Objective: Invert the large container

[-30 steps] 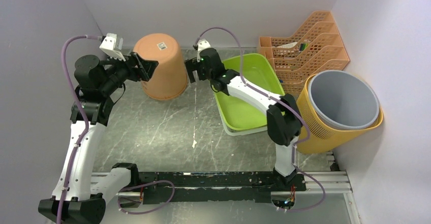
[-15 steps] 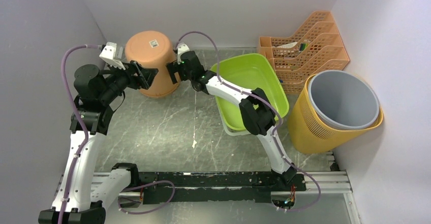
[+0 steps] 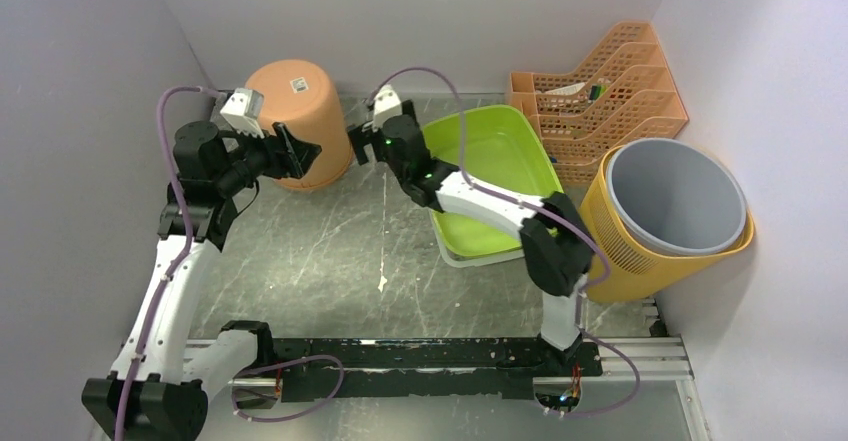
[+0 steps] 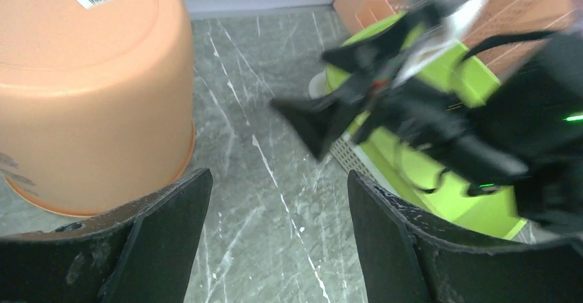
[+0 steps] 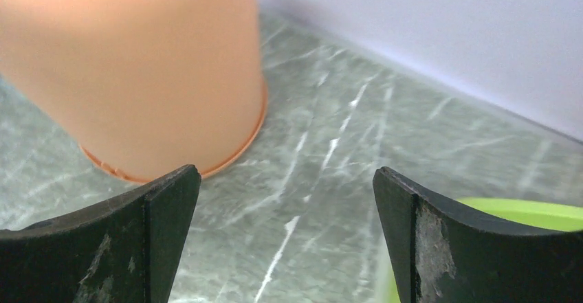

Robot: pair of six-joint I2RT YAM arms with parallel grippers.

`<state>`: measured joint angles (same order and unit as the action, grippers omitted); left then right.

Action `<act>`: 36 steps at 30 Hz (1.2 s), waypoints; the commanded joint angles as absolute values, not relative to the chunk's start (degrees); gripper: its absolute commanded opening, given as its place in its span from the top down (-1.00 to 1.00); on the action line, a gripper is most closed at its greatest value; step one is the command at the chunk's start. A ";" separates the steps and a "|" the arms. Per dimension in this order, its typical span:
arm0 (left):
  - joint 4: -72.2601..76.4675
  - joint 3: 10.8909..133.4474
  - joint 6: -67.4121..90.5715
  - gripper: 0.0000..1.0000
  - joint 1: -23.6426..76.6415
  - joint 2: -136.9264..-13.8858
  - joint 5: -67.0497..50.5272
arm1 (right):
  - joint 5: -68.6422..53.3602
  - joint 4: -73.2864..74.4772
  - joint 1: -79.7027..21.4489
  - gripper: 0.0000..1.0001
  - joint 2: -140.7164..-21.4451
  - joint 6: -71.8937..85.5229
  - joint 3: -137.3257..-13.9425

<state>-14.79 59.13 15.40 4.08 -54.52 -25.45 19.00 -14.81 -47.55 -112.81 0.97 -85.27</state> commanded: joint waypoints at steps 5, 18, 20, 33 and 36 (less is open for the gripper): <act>-11.75 55.81 14.69 -0.64 11.41 -58.81 -25.41 | 35.29 -12.06 -43.83 -1.00 -95.04 2.56 -78.29; -1.21 50.96 16.74 -0.71 21.36 -77.62 -7.76 | 30.42 -8.72 -32.22 -1.00 -86.13 8.83 -69.34; 1.22 51.34 17.81 -0.74 21.36 -80.57 -4.49 | 31.08 -8.28 -31.47 -1.00 -85.39 9.11 -68.39; 12.67 57.43 18.30 -0.86 14.24 -94.41 10.03 | 29.16 -5.28 -29.39 -1.00 -79.07 11.37 -62.35; 16.53 58.76 19.49 -0.88 11.79 -97.15 11.61 | 28.26 -5.19 -29.36 -1.00 -78.29 11.91 -60.75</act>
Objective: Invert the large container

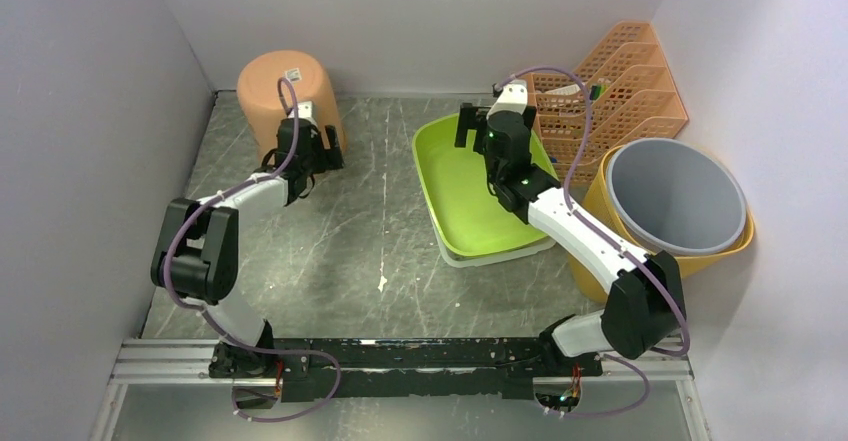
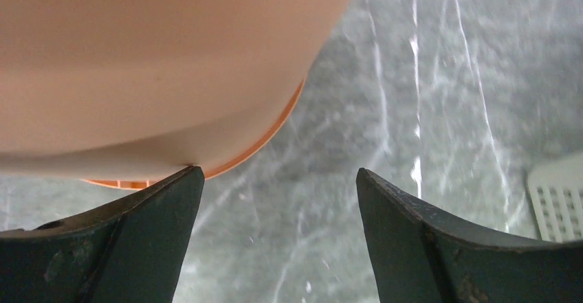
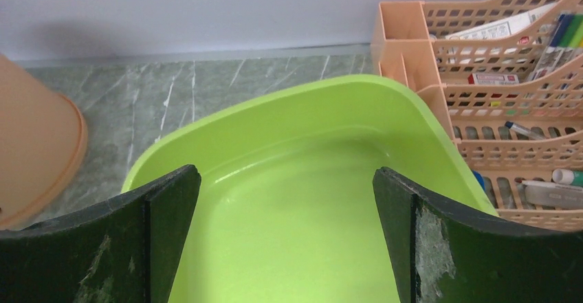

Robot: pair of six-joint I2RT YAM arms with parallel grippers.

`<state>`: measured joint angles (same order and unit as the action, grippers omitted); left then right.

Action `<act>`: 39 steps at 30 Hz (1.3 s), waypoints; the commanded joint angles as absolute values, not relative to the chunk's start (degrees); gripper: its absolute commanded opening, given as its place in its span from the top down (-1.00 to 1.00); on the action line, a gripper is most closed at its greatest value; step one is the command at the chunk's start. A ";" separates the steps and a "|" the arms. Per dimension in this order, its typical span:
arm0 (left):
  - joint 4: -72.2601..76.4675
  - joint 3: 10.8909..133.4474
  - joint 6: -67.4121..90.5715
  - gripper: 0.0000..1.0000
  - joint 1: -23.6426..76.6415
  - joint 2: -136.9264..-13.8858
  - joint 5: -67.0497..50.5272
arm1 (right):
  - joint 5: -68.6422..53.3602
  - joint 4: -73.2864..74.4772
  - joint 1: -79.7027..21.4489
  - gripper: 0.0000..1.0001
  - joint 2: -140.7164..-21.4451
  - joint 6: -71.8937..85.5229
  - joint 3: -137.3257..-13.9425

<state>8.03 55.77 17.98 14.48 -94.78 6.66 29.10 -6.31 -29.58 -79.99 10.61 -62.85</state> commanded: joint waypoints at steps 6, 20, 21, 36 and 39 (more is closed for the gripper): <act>17.16 65.74 23.94 -0.89 5.01 -104.22 14.38 | 28.66 -4.66 -29.39 -1.00 -78.05 11.45 -58.07; 9.84 58.95 35.27 -0.84 -2.17 -97.59 20.22 | 26.63 -6.54 -29.30 -1.00 -81.48 11.60 -55.59; 11.41 55.98 34.99 -0.83 -0.56 -95.63 18.85 | 26.70 -6.58 -29.30 -1.00 -82.08 11.70 -55.71; 2.78 97.08 5.12 -0.99 13.10 -124.64 -5.17 | 26.49 -6.91 -28.55 -1.00 -86.00 11.99 -56.98; 1.21 109.07 -0.35 -0.99 13.16 -132.32 -4.53 | 26.36 -6.97 -28.55 -1.00 -86.84 11.96 -57.03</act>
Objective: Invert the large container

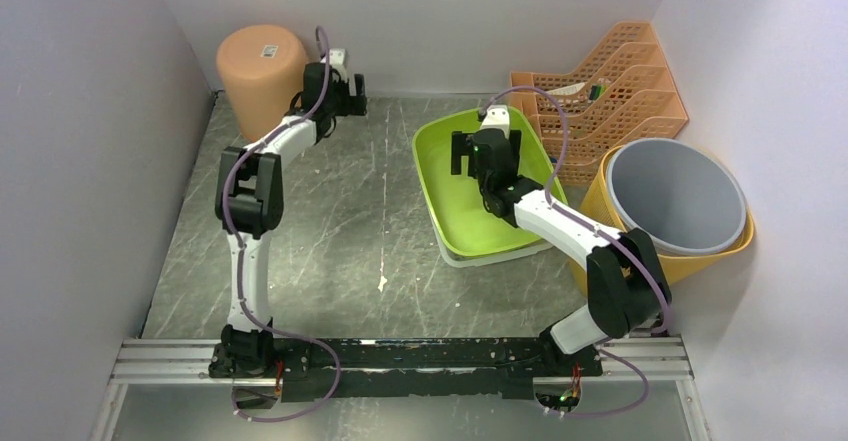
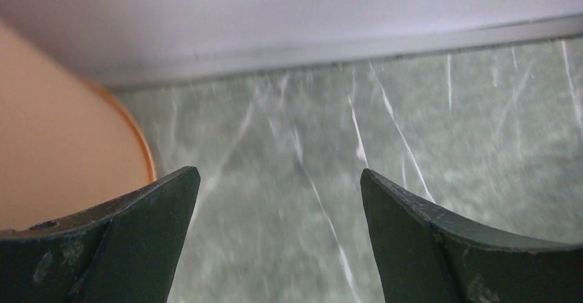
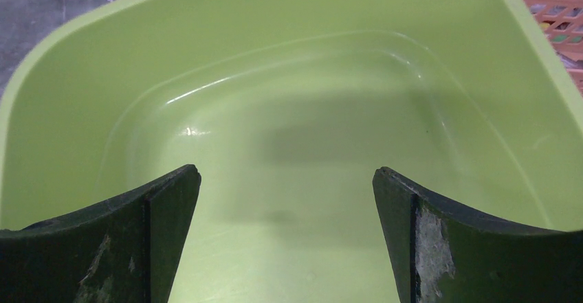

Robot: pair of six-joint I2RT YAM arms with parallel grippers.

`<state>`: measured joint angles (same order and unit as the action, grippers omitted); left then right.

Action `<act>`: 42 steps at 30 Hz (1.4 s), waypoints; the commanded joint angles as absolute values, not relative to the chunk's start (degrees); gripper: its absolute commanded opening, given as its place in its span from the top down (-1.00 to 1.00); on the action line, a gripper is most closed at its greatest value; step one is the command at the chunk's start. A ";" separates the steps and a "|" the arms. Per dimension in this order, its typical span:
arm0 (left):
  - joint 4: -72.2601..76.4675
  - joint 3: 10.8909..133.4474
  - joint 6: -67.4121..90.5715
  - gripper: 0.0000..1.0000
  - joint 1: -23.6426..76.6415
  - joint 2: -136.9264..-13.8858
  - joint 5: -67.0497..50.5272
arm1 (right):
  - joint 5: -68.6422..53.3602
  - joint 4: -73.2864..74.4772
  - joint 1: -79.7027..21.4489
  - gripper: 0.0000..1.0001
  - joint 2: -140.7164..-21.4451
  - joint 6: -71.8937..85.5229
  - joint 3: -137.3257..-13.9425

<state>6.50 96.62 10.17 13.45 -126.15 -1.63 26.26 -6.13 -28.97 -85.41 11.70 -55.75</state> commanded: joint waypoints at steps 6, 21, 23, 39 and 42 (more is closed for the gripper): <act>3.48 115.72 -4.36 -0.99 13.17 -139.82 -1.14 | 26.59 -6.61 -26.57 -1.00 -88.78 11.11 -58.91; 9.38 107.33 -5.88 -0.99 3.90 -137.46 6.13 | 24.47 -6.42 -26.17 -1.00 -91.52 11.65 -59.59; 9.03 107.52 -5.51 -0.99 2.53 -137.29 6.47 | 24.33 -6.26 -26.19 -1.00 -91.71 11.77 -59.74; 9.55 92.73 -2.87 -0.99 4.49 -123.46 2.90 | 24.89 -3.33 -26.28 -1.00 -91.23 12.74 -61.26; 6.09 91.43 -3.35 -0.99 8.08 -119.04 3.52 | 23.80 -2.54 -26.62 -1.00 -89.54 12.20 -61.41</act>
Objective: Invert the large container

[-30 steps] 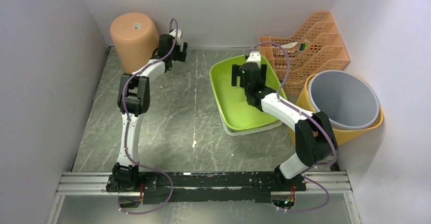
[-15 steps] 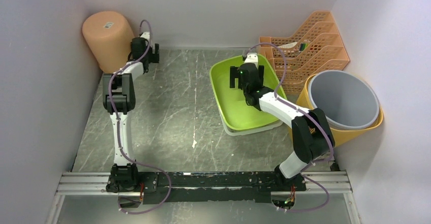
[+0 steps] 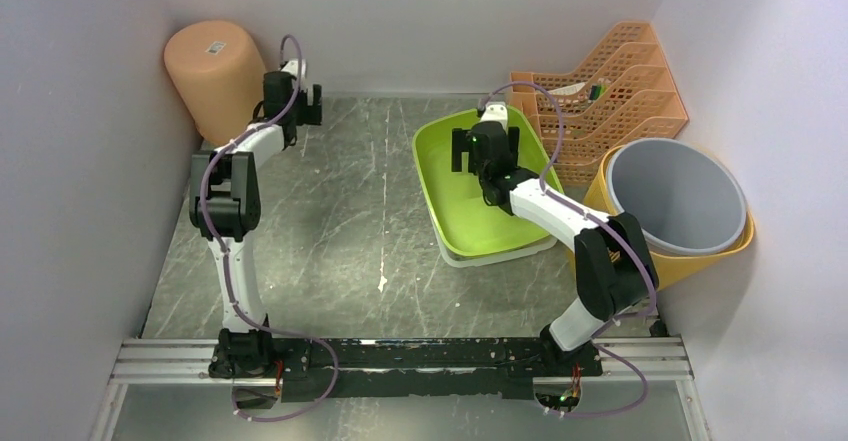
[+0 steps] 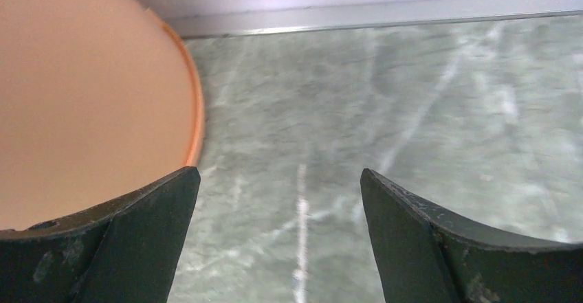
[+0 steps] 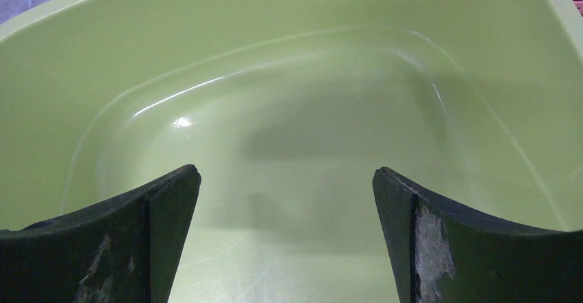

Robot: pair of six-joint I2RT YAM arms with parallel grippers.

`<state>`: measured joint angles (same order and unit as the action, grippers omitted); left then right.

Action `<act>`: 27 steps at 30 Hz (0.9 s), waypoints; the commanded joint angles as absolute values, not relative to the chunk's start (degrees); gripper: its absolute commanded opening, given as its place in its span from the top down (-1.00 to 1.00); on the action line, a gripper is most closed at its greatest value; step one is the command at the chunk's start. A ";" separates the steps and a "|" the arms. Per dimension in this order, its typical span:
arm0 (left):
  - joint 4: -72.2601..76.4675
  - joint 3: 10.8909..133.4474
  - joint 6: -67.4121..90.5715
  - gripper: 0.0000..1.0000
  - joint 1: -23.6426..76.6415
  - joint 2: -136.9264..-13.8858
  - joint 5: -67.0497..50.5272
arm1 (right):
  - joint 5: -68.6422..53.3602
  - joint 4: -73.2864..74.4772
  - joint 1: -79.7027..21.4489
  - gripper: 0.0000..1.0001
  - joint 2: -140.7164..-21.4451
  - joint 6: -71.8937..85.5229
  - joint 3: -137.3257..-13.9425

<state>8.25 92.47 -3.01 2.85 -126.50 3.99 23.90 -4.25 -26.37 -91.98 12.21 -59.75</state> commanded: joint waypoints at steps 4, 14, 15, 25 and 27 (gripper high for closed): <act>0.66 87.36 2.68 -0.99 12.25 -111.88 -0.01 | 22.63 -0.82 -27.52 -1.00 -88.67 10.26 -61.63; -1.50 61.21 15.93 -0.99 19.52 -90.43 -5.46 | 19.62 4.90 -37.19 -1.00 -81.83 5.52 -63.94; -3.78 60.46 15.79 -0.99 19.92 -88.63 -3.42 | 19.64 5.57 -38.79 -1.00 -80.86 5.38 -63.97; -16.35 57.75 17.46 -0.99 20.13 -77.21 9.55 | 15.11 11.03 -43.52 -0.56 -79.88 9.42 -61.88; -17.34 58.22 17.43 -0.99 20.13 -75.24 11.03 | 14.85 11.29 -43.88 -0.40 -80.74 9.92 -61.61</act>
